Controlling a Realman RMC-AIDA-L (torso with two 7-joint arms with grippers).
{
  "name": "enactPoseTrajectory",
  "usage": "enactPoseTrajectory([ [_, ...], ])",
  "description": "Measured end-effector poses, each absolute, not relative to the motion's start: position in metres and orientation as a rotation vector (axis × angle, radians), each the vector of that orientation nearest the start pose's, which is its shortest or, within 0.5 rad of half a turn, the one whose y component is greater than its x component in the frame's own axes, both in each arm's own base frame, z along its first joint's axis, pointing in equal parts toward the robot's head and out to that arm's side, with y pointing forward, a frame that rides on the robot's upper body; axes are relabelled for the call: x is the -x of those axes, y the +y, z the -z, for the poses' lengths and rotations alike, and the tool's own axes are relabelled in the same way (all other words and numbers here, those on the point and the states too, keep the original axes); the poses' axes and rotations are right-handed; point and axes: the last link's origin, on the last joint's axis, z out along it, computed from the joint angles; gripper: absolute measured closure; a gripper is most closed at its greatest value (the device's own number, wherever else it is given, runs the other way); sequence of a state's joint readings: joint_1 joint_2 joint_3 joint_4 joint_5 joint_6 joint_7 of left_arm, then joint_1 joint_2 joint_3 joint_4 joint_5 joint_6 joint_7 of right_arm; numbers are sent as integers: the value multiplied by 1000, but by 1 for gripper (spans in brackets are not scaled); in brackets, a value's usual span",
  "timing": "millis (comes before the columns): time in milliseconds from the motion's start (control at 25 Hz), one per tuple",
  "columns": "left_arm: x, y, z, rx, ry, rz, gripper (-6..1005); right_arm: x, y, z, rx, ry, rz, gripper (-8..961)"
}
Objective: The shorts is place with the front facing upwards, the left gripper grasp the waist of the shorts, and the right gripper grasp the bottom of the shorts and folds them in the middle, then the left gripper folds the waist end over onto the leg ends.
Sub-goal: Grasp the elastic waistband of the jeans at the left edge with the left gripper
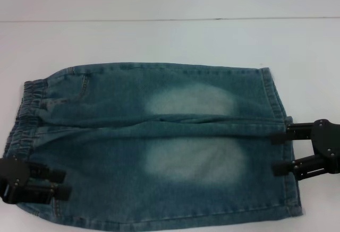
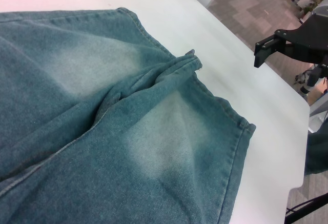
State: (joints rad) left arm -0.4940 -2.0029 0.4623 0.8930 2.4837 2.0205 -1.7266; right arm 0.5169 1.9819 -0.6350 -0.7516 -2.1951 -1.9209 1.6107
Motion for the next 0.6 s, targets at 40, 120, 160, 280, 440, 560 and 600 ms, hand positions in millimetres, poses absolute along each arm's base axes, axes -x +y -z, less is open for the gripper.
enactPoseTrajectory([
  [40, 302, 269, -71, 2913, -1177, 316, 430, -274, 293, -48, 2994, 871, -578, 12],
  [120, 301, 270, -75, 2896, -1199, 305, 430, -274, 293, -48, 2994, 871, -578, 12],
  [160, 301, 271, -77, 2884, -1206, 295, 430, -274, 293, -48, 2994, 871, -578, 12],
  [280, 302, 274, -93, 2816, -1233, 235, 430, -274, 293, -48, 2994, 871, -578, 11],
  [440, 308, 275, -113, 2720, -1288, 168, 431, -273, 293, -48, 2996, 867, -578, 11],
  [560, 317, 274, -127, 2636, -1352, 122, 432, -272, 294, -48, 2996, 863, -578, 11],
  [600, 320, 274, -131, 2605, -1377, 105, 432, -272, 295, -48, 2996, 861, -577, 11],
])
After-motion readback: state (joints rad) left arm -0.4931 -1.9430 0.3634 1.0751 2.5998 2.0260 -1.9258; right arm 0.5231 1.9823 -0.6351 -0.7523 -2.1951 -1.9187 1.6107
